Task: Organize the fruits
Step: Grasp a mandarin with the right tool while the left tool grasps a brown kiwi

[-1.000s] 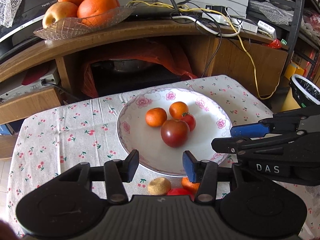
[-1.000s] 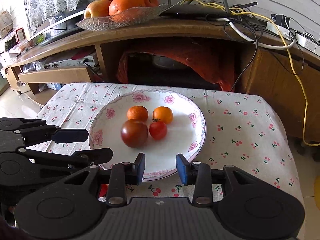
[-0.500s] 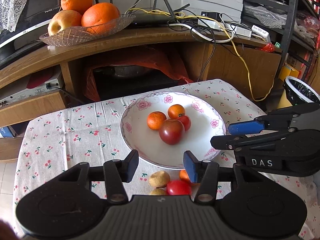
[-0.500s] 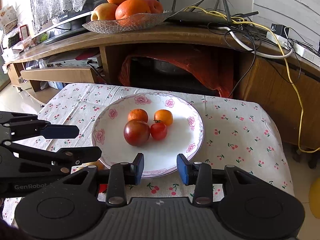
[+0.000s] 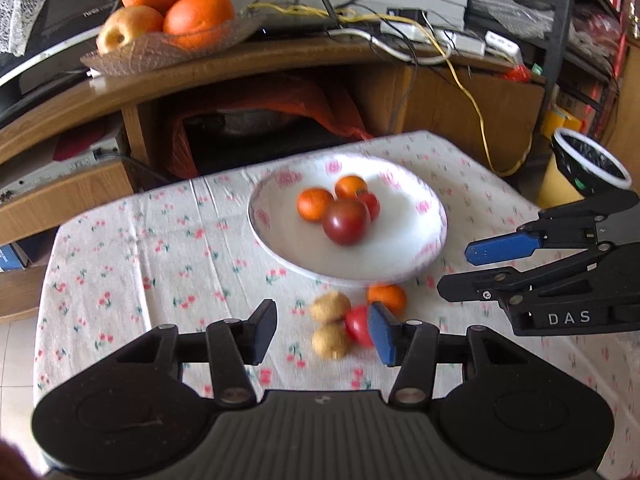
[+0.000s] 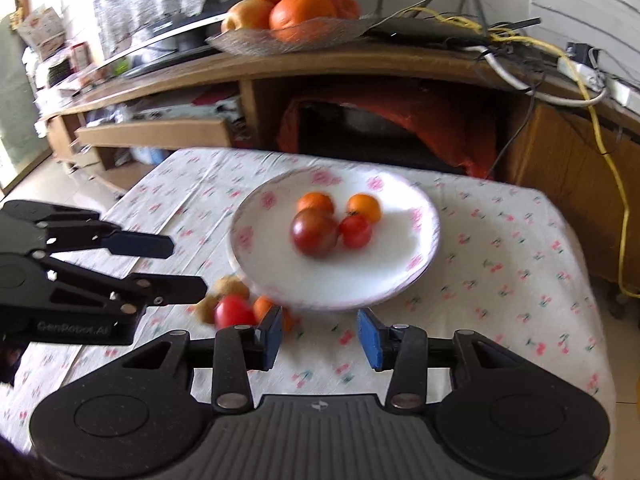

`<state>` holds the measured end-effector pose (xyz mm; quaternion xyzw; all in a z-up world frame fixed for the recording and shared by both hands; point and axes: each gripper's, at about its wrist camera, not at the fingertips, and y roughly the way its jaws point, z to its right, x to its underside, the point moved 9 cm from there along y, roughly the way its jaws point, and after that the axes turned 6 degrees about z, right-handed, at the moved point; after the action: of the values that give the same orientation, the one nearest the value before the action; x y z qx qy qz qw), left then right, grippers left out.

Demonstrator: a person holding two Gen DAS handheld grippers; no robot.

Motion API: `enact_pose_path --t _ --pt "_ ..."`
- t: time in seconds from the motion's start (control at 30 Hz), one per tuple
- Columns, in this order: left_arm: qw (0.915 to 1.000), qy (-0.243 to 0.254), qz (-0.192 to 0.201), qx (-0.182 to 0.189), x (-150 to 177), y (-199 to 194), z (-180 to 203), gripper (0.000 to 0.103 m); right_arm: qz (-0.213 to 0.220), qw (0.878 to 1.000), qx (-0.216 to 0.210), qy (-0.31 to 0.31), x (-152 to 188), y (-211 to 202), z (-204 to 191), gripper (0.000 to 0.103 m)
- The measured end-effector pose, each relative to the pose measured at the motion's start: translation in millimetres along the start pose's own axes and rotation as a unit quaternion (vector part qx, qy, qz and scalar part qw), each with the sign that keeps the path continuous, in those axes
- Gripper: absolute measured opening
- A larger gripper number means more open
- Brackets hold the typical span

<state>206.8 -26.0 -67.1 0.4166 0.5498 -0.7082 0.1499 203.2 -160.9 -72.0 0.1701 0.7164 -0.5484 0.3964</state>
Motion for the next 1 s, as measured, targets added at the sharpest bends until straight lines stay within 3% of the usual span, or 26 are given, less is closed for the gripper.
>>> enact_pose_path --t 0.27,0.63,0.7,0.83,1.0 --pt "0.9989 0.039 -0.023 0.007 19.8 -2.0 6.0 0.059 -0.026 0.999 -0.02 -0.029 15.3 23.2 -25.3 0.037" --pt "0.9987 0.021 -0.04 0.023 37.7 -3.5 -0.7 0.062 -0.015 0.999 -0.029 0.009 15.1 37.0 -21.4 0.036" --pt "0.9986 0.023 -0.039 0.027 36.2 -4.3 0.4 0.062 -0.024 0.998 -0.051 0.019 14.6 37.5 -24.8 0.03" --pt "0.999 0.019 -0.031 0.027 33.0 -7.1 -2.3 0.063 -0.056 0.991 -0.122 0.023 21.2 29.7 -40.8 0.03" --pt "0.9991 0.013 -0.033 0.023 35.5 -7.9 -6.9 0.063 -0.046 0.997 -0.063 -0.01 22.7 30.9 -30.2 0.03"
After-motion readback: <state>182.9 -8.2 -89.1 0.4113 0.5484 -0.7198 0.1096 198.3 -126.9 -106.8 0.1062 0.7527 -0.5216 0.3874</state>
